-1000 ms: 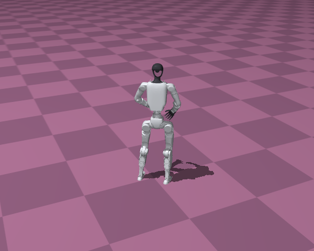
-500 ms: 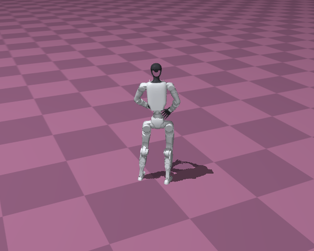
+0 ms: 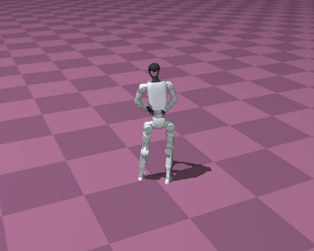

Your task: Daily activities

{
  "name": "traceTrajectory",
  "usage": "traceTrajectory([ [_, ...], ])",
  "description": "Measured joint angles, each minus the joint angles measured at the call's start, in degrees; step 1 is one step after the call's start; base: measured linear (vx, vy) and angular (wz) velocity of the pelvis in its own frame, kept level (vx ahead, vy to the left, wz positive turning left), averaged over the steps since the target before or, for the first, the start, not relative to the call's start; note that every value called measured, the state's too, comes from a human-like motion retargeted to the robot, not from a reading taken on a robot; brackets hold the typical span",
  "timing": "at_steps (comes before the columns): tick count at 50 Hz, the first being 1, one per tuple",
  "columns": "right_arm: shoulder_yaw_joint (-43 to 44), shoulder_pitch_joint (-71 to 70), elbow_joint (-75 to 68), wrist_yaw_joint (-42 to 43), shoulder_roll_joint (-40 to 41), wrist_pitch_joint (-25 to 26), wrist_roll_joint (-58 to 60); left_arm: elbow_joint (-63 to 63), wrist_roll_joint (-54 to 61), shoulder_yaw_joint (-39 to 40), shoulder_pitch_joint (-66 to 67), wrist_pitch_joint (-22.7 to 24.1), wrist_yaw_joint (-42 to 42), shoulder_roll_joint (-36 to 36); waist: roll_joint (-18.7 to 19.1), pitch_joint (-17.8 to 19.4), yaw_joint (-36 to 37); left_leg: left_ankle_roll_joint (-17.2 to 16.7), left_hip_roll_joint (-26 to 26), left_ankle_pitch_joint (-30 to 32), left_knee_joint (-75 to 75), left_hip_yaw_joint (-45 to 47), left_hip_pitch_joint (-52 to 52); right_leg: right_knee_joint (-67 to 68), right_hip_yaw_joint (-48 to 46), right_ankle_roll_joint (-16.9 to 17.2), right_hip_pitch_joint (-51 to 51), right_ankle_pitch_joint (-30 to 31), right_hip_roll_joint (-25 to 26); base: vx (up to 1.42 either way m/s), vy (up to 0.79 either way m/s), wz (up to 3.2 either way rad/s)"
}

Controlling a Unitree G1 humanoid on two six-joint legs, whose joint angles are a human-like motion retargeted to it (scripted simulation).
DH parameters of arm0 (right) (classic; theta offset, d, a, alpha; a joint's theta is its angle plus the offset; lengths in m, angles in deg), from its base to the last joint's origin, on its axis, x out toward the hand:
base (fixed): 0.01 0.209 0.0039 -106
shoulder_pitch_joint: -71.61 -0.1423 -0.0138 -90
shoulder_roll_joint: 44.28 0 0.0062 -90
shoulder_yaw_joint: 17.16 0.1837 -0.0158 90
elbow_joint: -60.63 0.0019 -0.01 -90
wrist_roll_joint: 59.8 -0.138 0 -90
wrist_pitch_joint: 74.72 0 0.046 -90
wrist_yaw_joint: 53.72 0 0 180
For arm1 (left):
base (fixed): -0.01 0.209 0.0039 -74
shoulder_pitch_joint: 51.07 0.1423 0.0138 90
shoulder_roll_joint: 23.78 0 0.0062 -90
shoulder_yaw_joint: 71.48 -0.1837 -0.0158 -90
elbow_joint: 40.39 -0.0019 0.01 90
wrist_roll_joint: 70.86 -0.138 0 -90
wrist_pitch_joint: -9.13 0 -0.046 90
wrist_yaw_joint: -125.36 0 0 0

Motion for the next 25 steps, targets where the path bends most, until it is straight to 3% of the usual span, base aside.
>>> traceTrajectory([
  [16,-1.93,-7.55,-2.77,-0.58,2.58,1.58,-0.47,-2.99,0.25,-0.69,-4.0,-1.11,-0.05,-1.6,1.25,1.11,0.4,-4.27,0.8,5.76,-4.93,-3.9,-2.51,-0.48,-6.92,-2.85,-0.57,0.01,1.29,-0.05,-0.07,0.58],
  [25,-2.05,-10.41,-6.3,0.41,3.86,2.5,-0.55,-4.98,-0.12,-0.89,-5.99,-1.83,0.45,-3.22,1.17,1.07,-0.12,-3.72,1.97,6.49,-4.87,0.49,-2.86,-1.93,-11.58,-4.04,-0.4,0.76,1.96,-0.06,-0.05,0.68],
])
